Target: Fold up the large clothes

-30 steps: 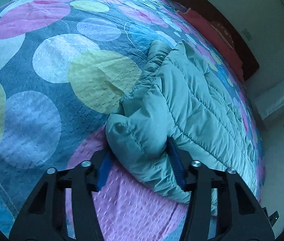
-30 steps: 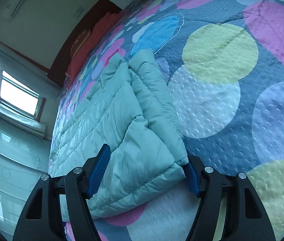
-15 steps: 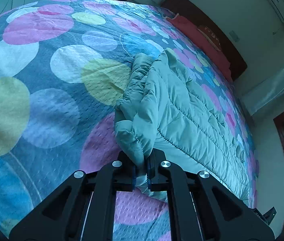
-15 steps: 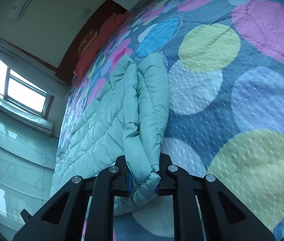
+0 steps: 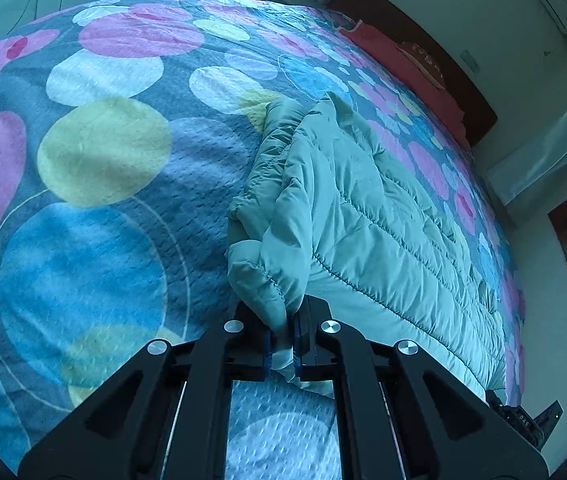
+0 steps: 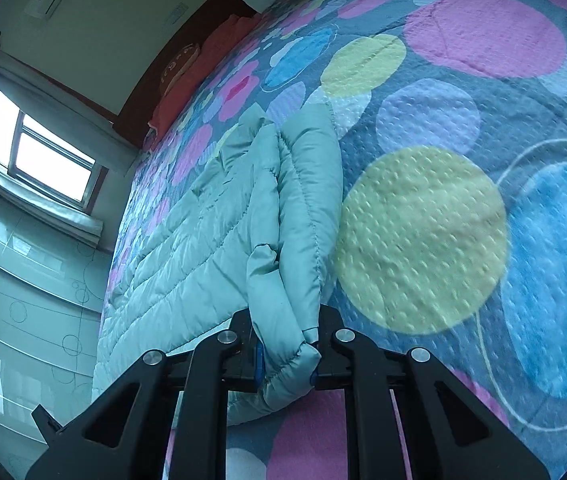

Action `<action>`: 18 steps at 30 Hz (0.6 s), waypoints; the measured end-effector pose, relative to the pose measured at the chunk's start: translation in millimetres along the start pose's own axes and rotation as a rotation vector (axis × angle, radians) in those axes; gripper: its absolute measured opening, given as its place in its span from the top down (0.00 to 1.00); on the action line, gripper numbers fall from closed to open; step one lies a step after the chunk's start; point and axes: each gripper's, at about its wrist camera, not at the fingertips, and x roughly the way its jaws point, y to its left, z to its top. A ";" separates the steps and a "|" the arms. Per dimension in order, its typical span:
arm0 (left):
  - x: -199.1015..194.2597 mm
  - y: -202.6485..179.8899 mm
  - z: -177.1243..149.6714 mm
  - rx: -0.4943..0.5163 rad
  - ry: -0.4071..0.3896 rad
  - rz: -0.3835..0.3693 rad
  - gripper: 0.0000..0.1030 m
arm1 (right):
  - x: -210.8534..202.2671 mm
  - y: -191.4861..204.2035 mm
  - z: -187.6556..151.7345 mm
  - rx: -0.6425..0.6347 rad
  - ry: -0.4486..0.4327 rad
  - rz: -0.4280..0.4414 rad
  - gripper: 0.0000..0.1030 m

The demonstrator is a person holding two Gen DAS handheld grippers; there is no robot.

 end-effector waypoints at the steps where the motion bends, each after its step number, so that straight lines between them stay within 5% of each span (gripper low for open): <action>1: -2.7 2.1 -2.6 0.001 0.003 0.002 0.93 | -2.3 -1.0 -2.8 -0.001 0.002 0.001 0.85; 18: -35.4 25.3 -38.3 0.000 0.003 -0.002 0.93 | -19.0 -14.5 -22.0 0.001 0.023 0.009 0.85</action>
